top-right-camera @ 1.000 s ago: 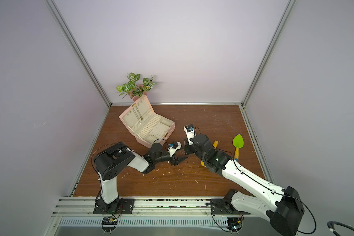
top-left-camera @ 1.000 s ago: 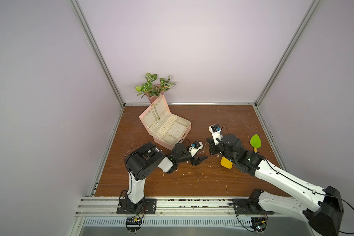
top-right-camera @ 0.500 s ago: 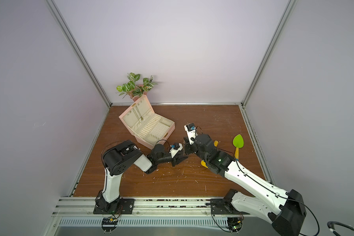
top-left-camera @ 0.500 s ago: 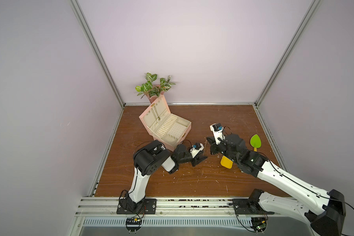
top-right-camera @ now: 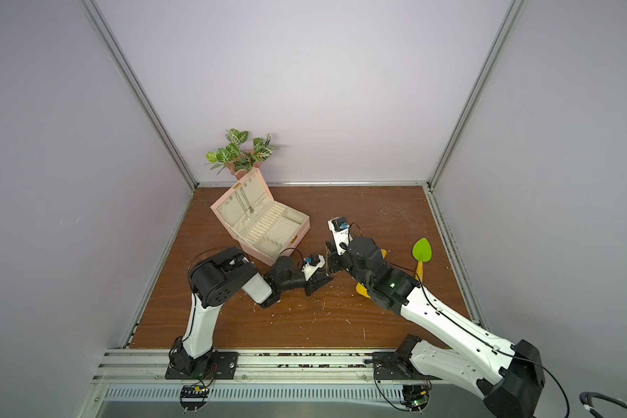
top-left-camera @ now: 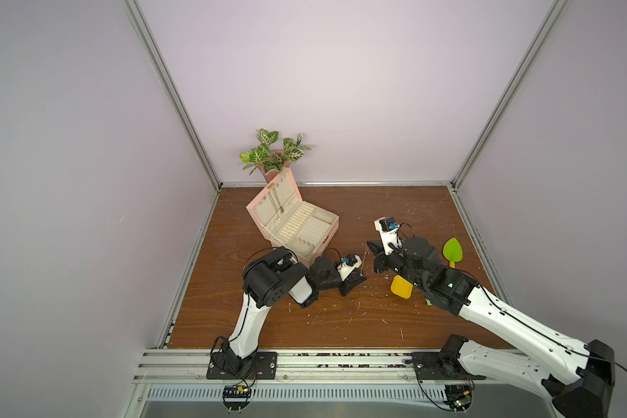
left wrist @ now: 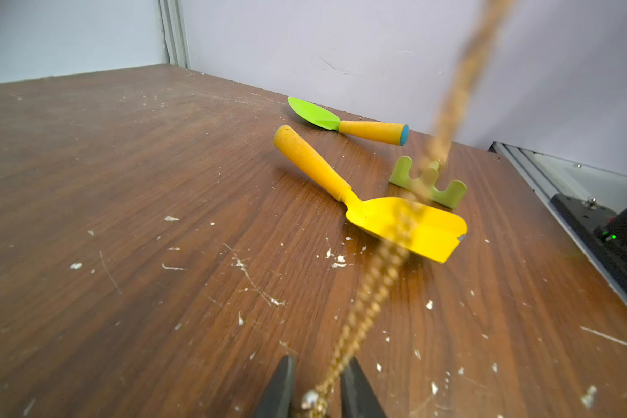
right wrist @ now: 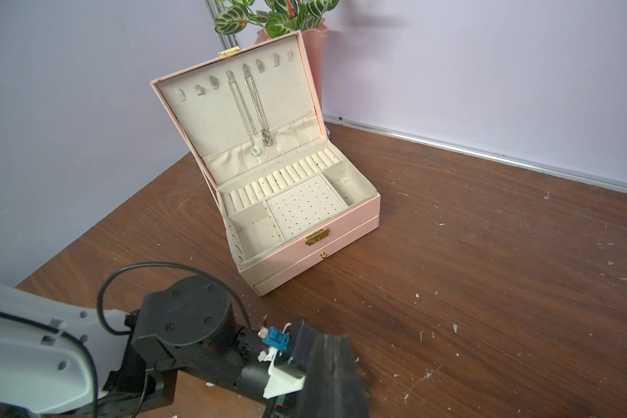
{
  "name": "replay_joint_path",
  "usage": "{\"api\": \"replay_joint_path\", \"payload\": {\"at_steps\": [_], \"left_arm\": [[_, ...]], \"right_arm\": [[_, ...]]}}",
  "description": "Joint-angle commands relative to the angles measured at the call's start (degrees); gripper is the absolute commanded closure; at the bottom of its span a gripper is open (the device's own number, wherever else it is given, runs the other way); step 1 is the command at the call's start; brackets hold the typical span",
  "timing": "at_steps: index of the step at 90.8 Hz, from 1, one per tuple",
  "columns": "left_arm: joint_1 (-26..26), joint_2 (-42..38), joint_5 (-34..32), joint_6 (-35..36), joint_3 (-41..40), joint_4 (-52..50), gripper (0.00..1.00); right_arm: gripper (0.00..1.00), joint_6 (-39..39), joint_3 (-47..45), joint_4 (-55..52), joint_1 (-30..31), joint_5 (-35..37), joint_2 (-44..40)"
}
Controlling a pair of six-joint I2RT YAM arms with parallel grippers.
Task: Put jewelry chain into jewelry box
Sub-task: Pick up the necklace from the center of the board.
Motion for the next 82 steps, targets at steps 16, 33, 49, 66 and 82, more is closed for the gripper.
{"api": "replay_joint_path", "payload": {"at_steps": [16,33,49,66,82], "left_arm": [[-0.42,-0.65,-1.59,0.99,-1.24,2.29,0.88],[-0.41,-2.99,-2.98,1.01,-3.47,3.14,0.94],[-0.41,-9.45,-6.35,0.65,-9.73,3.16,0.99],[-0.34,-18.98,-10.42,-1.32,-17.59,2.30,0.99],[-0.24,-28.91,-10.55,-1.91,-15.37,-17.30,0.99]], "right_arm": [[1.00,0.17,2.01,2.48,0.05,0.49,-1.54],[1.00,0.57,1.52,1.93,-0.11,2.44,-1.28],[1.00,2.40,-1.05,2.59,-2.51,2.44,-0.90],[1.00,5.55,-6.86,7.57,-7.32,-4.24,-0.16],[1.00,6.10,-15.71,17.78,-8.77,-10.78,0.78]]}}
